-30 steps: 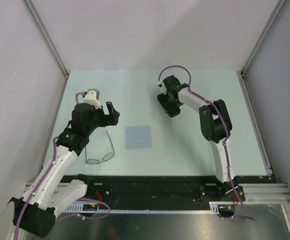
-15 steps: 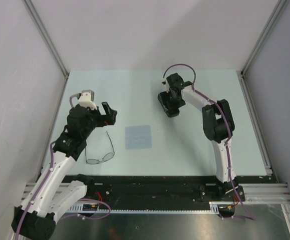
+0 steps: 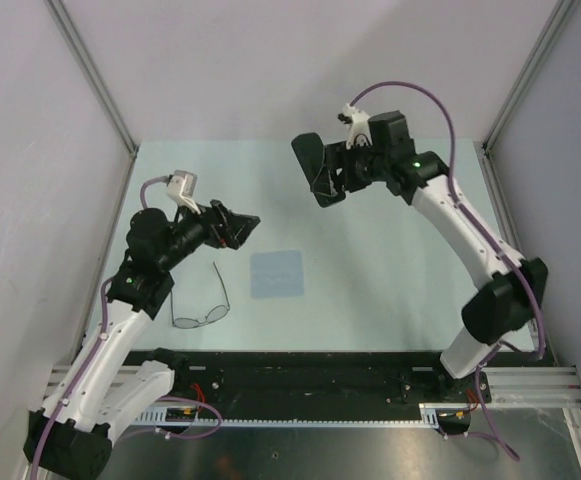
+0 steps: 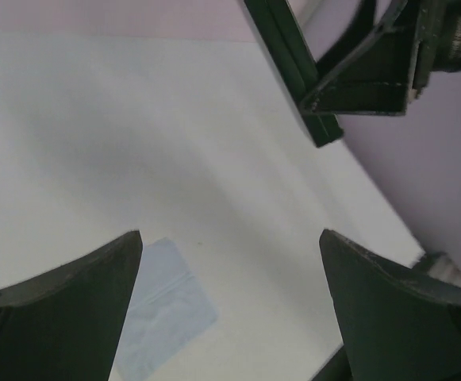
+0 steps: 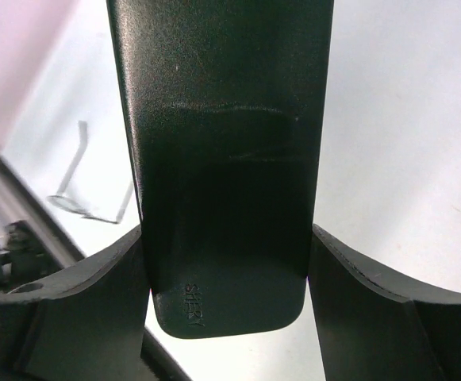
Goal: Organize the sunglasses
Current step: Pick up the sunglasses case from the center of the board, then open the sunglasses case at the center of the board.
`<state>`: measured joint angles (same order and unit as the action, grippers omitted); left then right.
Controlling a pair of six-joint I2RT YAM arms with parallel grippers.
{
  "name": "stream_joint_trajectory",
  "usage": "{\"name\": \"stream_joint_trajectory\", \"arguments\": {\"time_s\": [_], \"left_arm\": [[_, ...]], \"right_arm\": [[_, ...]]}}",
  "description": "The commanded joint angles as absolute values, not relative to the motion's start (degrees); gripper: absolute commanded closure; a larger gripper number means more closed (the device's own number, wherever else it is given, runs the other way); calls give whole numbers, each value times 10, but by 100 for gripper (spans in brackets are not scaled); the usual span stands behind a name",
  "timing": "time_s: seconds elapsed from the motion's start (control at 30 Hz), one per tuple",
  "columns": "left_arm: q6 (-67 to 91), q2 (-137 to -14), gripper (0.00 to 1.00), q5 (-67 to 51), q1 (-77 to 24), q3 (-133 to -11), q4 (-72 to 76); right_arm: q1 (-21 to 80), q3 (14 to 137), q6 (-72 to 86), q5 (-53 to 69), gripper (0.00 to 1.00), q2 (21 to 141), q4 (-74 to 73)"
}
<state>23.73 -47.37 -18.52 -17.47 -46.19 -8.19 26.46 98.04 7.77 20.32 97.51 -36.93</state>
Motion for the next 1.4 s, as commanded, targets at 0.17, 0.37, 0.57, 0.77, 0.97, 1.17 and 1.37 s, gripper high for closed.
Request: {"name": "stream_joint_trajectory", "arguments": {"time_s": [0.17,0.37,0.57,0.77,0.97,1.17,1.37], "left_arm": [[355,-473,0,-380,-179,-487,180],[378,-510,0,-395,-211,-517,218],[398,-538,0,-424,-231,-533,250],[416,-548,0,-479,-246,-532,306],[429,-553,0,-504,-258,-527,344],[434,-560,0,-492,-263,-525,357],[442,-572,0,-477,-263,-512,357]], "right_arm": [[292,912,138,388,62,823,-270],[326,888,149,438,59,766,-235],[359,885,151,471,58,742,-221],[366,876,154,492,58,741,-206],[371,870,151,510,58,745,-191],[373,867,147,524,57,748,-186],[374,861,138,521,58,737,-185]]}}
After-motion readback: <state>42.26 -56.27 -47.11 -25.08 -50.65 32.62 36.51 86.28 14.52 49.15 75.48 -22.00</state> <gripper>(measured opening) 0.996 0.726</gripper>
